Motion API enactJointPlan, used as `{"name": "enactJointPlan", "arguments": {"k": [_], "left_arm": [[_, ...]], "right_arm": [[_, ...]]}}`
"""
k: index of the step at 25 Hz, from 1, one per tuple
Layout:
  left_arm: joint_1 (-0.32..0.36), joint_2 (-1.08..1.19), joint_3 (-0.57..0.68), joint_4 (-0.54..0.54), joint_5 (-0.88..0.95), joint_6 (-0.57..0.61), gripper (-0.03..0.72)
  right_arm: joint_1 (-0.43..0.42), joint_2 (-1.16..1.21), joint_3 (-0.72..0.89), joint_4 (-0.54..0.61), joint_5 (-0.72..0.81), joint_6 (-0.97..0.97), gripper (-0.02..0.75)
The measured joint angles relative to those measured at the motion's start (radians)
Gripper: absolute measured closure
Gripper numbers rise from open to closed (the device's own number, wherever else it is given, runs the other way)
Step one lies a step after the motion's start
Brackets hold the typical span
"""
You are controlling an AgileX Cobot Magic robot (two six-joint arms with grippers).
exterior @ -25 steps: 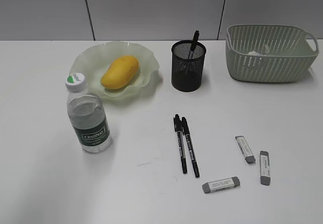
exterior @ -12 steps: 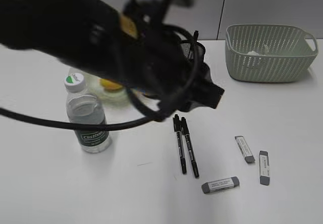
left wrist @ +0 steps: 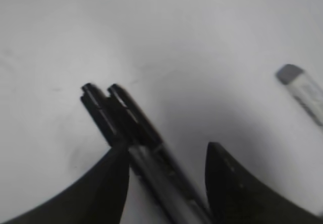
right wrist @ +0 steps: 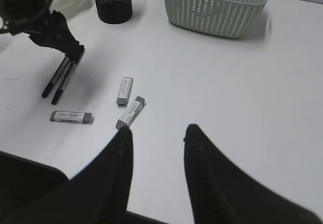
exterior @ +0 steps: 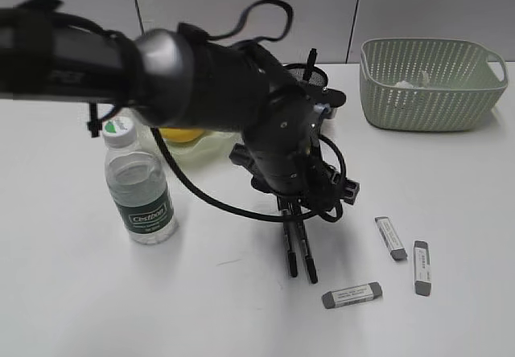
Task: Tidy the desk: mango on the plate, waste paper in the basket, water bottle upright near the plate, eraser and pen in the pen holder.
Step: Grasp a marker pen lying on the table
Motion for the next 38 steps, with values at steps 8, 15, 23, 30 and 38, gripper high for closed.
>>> {"name": "enactJointPlan", "arguments": {"k": [8, 15, 23, 30, 38], "left_arm": [[0.002, 0.117, -0.089, 0.143, 0.128, -0.19, 0.33], [0.005, 0.125, -0.09, 0.159, 0.126, -0.205, 0.36], [0.005, 0.138, -0.091, 0.157, 0.104, -0.205, 0.372], [0.005, 0.15, -0.098, 0.159, 0.094, -0.208, 0.607], [0.048, -0.018, -0.094, 0.435, -0.126, -0.348, 0.613]], "right_arm": [[0.0, 0.0, 0.0, 0.0, 0.0, 0.001, 0.452], [0.0, 0.0, 0.0, 0.0, 0.0, 0.001, 0.452], [0.0, 0.0, 0.0, 0.0, 0.0, 0.001, 0.452], [0.0, 0.0, 0.0, 0.0, 0.0, 0.001, 0.452], [0.0, 0.0, 0.0, 0.0, 0.0, 0.001, 0.452]]}}
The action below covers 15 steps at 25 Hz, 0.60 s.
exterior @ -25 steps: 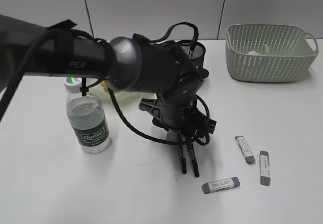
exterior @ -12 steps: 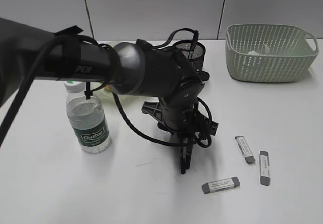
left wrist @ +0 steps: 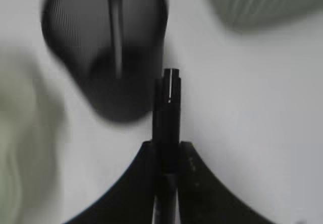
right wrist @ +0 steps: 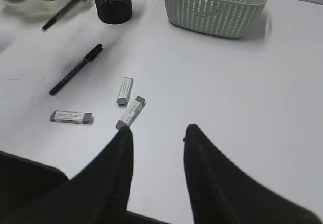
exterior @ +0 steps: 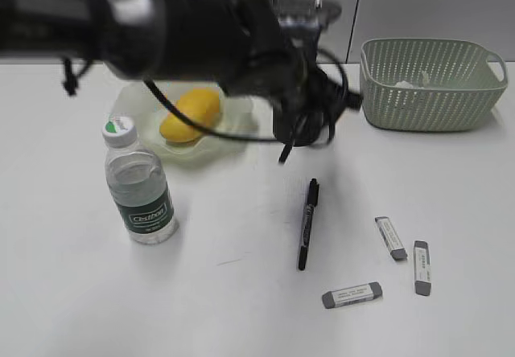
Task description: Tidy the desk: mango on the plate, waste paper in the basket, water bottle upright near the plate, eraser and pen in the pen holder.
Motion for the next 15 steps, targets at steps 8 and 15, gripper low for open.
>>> {"name": "enactJointPlan", "arguments": {"k": [8, 15], "left_arm": [[0.237, -0.032, -0.046, 0.242, -0.807, -0.062, 0.613], [0.313, 0.109, -0.05, 0.163, -1.03, 0.064, 0.613]], "right_arm": [[0.0, 0.0, 0.0, 0.0, -0.001, 0.0, 0.452], [0.0, 0.0, 0.0, 0.0, 0.0, 0.0, 0.453]]}}
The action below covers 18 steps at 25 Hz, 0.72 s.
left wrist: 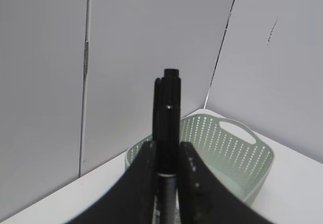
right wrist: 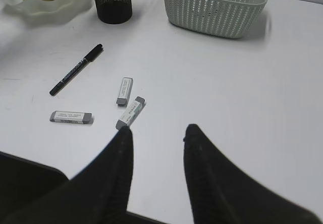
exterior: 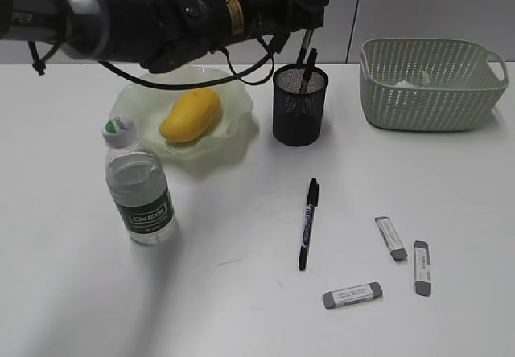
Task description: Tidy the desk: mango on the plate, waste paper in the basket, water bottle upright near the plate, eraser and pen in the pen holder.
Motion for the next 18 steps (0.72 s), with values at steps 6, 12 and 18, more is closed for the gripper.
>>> {"name": "enactJointPlan", "arguments": {"k": [6, 12, 18], "left_arm": [[0.001, 0.065, -0.006, -0.145, -0.064, 0.162, 0.613], [0.001, 0.109, -0.006, -0.163, -0.07, 0.199, 0.582], [0.001, 0.101, -0.006, -0.164, -0.06, 0.201, 0.333]], "right_arm": [[0.0, 0.0, 0.0, 0.0, 0.0, 0.0, 0.453], [0.0, 0.0, 0.0, 0.0, -0.001, 0.0, 0.453], [0.0, 0.0, 0.0, 0.0, -0.001, 0.001, 0.465]]}}
